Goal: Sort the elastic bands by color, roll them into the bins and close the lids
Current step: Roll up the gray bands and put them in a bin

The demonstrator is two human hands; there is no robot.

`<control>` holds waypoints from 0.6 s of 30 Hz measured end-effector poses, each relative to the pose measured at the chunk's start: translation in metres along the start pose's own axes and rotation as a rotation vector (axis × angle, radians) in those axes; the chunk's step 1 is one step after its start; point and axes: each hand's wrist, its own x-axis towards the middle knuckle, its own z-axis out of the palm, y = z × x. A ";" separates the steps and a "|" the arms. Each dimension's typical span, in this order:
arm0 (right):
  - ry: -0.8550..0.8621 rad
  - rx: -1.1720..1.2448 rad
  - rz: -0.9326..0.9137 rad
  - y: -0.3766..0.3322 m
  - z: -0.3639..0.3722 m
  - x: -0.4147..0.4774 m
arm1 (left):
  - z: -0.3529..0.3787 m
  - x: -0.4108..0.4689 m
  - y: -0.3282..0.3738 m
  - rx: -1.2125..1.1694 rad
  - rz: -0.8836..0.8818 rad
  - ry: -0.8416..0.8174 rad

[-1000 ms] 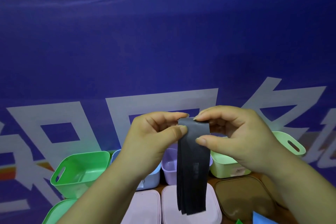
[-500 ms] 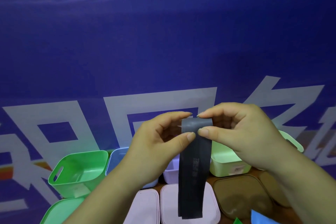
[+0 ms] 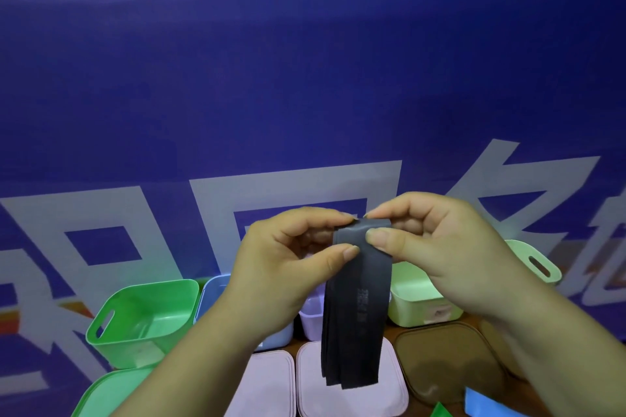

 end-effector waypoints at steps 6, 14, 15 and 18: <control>-0.014 -0.023 -0.015 0.001 0.001 0.001 | -0.002 0.003 0.005 -0.069 -0.070 0.011; -0.010 -0.039 -0.111 0.003 0.002 0.000 | -0.004 0.006 0.010 -0.130 -0.141 0.024; -0.028 -0.021 -0.122 0.003 0.002 -0.001 | -0.005 0.006 0.009 -0.131 -0.150 0.024; -0.036 -0.068 -0.165 0.005 0.002 -0.001 | -0.005 0.006 0.009 -0.147 -0.180 0.023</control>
